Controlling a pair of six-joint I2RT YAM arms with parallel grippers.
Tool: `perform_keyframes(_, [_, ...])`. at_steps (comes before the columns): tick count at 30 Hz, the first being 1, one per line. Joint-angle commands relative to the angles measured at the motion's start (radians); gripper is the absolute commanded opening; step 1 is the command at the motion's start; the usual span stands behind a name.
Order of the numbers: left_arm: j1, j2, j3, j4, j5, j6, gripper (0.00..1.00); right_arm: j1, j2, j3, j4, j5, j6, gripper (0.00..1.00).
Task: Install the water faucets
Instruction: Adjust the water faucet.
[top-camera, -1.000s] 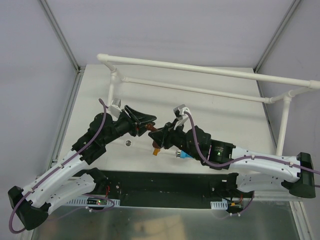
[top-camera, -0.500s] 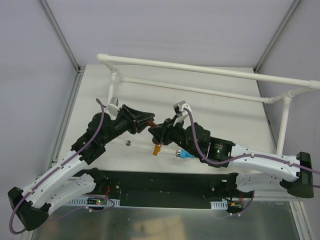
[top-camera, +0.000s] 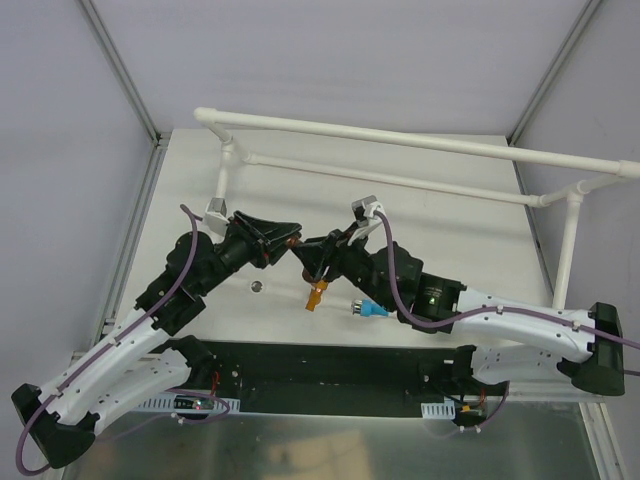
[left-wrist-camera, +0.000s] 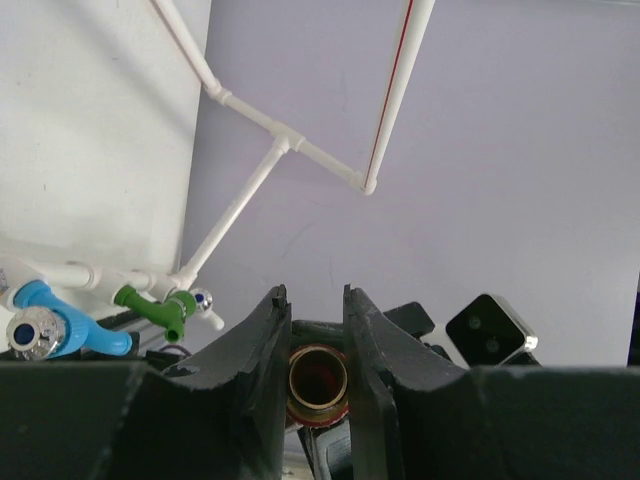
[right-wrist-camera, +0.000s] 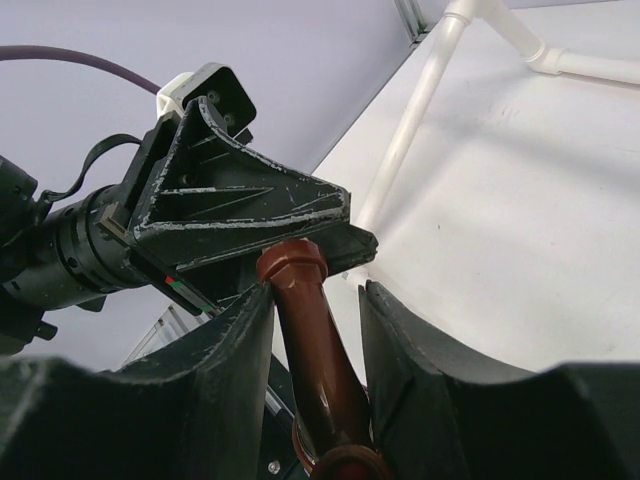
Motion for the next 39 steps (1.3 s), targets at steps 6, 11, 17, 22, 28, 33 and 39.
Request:
perform_keyframes(6, [-0.002, -0.028, -0.020, 0.084, -0.064, -0.083, 0.00, -0.005, 0.048, 0.027, 0.088, 0.014, 0.004, 0.45])
perform_keyframes(11, [-0.002, -0.051, -0.016, 0.084, -0.117, -0.086, 0.00, -0.005, 0.051, 0.022, 0.088, 0.009, 0.002, 0.46])
perform_keyframes(17, [-0.001, -0.058, -0.015, 0.079, -0.144, -0.098, 0.00, -0.005, 0.041, 0.004, 0.097, -0.004, -0.004, 0.49])
perform_keyframes(22, [-0.002, -0.053, -0.016, 0.081, -0.145, -0.110, 0.00, -0.006, 0.041, -0.008, 0.134, -0.018, -0.026, 0.52])
perform_keyframes(28, [-0.001, -0.039, -0.024, 0.108, -0.137, -0.136, 0.00, -0.005, 0.064, -0.005, 0.194, -0.040, -0.059, 0.52])
perform_keyframes(33, [-0.002, -0.025, -0.030, 0.144, -0.122, -0.156, 0.00, -0.006, 0.090, -0.001, 0.245, -0.086, -0.096, 0.52])
perform_keyframes(39, [-0.002, -0.008, -0.033, 0.165, -0.096, -0.170, 0.00, -0.006, 0.116, 0.021, 0.255, -0.104, -0.128, 0.52])
